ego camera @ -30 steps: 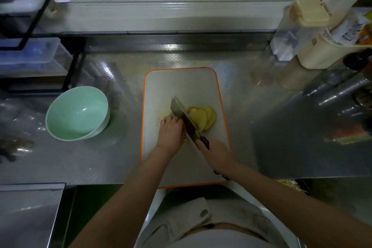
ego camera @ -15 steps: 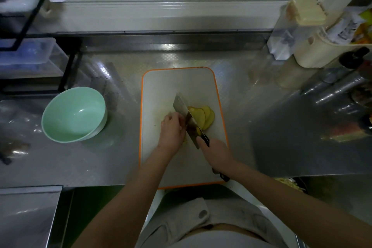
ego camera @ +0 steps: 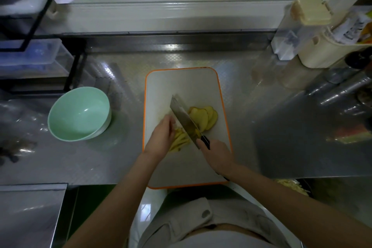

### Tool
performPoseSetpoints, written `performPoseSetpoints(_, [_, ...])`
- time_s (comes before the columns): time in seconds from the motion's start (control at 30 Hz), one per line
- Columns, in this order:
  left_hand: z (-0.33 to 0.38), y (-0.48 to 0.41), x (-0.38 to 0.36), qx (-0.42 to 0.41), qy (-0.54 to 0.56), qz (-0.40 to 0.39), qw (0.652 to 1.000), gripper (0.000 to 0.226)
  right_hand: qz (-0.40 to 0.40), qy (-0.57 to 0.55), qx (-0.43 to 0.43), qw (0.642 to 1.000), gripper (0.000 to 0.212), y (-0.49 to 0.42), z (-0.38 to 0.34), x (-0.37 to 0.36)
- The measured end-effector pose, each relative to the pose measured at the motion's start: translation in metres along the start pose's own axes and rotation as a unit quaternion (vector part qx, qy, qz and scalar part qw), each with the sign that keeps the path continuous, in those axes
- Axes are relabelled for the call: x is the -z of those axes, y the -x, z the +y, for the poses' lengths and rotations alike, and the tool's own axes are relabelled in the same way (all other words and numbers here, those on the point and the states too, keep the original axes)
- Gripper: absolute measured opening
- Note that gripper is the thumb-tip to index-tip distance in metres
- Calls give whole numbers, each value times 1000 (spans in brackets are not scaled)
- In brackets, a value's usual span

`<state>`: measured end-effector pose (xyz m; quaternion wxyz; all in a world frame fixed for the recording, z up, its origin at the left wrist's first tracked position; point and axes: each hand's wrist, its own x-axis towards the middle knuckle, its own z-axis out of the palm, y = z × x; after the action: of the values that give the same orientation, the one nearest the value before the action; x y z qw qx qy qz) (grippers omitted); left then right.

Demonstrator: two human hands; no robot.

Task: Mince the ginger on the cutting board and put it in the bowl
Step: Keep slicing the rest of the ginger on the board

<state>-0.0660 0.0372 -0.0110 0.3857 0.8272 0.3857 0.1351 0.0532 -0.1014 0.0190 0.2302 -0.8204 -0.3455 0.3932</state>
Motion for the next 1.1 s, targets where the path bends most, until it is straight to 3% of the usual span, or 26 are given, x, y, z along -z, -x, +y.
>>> performPoseSetpoints(0.13, [-1, 7, -1, -13, 1, -10, 1000, 25, 15, 21, 16, 1000, 42, -1, 3, -1])
performPoseSetpoints(0.23, [1, 10, -2, -44, -44, 30, 998, 22, 12, 32, 31, 999, 38, -3, 10, -2])
performPoseSetpoints(0.33, [-4, 14, -9, -5, -101, 39, 994, 43, -2, 71, 38, 997, 34, -4, 14, -4])
performPoseSetpoints(0.43, [-9, 17, -14, 42, -101, -10, 994, 56, 4, 85, 46, 995, 35, -2, 11, -8])
performPoseSetpoints(0.53, [-8, 19, -16, 32, -81, -25, 996, 46, -6, 62, 51, 997, 34, 2, 10, -16])
performPoseSetpoints(0.73, [-4, 17, -15, 2, -61, 24, 998, 17, -7, 52, 49, 997, 38, 1, 7, -16])
performPoseSetpoints(1.0, [-6, 15, -11, -15, -46, 19, 999, 36, 15, 53, 17, 998, 34, -1, 14, -14])
performPoseSetpoints(1.1, [-9, 16, -16, 15, -119, -21, 993, 46, 5, 55, 23, 998, 34, 2, 12, -15])
